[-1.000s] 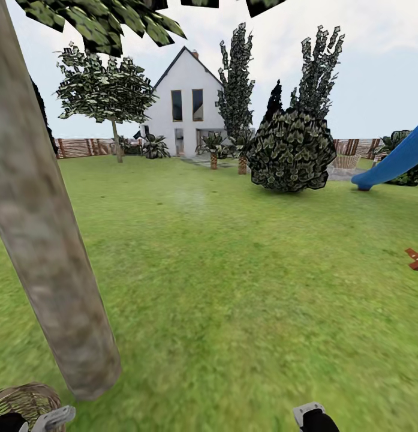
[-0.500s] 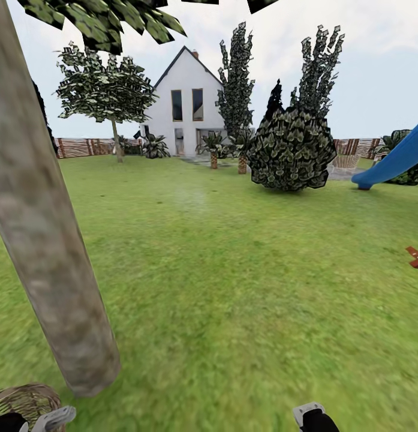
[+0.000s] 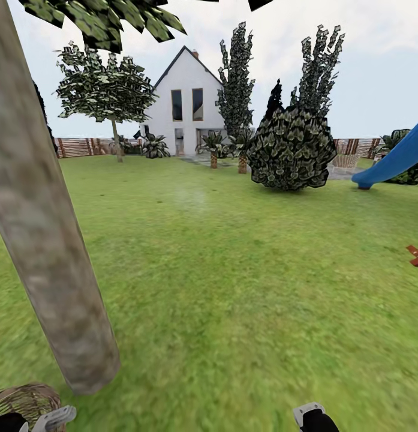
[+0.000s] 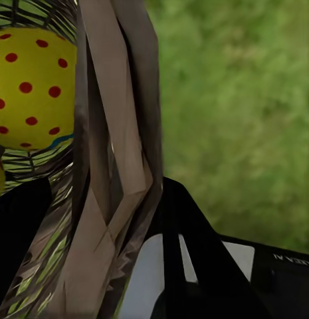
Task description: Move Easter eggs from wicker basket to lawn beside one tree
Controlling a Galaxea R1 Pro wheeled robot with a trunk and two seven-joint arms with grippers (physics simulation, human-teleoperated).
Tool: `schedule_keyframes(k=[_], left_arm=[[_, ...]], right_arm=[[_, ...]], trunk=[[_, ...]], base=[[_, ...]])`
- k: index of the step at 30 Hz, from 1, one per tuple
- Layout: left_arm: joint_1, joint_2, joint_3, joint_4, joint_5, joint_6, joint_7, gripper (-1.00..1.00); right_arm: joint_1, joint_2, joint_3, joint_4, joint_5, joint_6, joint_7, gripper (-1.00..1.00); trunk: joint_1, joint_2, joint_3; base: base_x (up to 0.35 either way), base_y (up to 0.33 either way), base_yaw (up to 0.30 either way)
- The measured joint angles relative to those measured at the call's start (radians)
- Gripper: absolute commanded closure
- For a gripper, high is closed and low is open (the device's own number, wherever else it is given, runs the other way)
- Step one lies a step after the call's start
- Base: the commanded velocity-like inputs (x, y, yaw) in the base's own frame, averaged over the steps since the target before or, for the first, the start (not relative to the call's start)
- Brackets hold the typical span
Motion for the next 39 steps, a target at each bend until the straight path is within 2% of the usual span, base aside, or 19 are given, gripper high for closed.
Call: schedule_keyframes(k=[12, 22, 39], left_arm=[[0.0, 0.0, 0.0, 0.0, -0.002, 0.0, 0.0, 1.0], [0.0, 0.0, -0.001, 0.0, -0.003, 0.0, 0.001, 1.0], [0.0, -0.003, -0.003, 0.001, -0.004, 0.0, 0.004, 1.0]], right_arm=[[0.0, 0.0, 0.0, 0.0, -0.001, 0.0, 0.0, -1.0], [0.0, -0.01, -0.002, 0.0, -0.014, -0.004, 0.005, -1.0], [0.0, -0.008, 0.001, 0.002, -0.013, -0.003, 0.004, -1.0]], trunk=[[0.046, -0.084, -0.038], [0.046, -0.084, -0.038], [0.111, -0.203, -0.091]], base=[[0.0, 0.0, 0.0], [0.0, 0.0, 0.0], [0.0, 0.0, 0.0]])
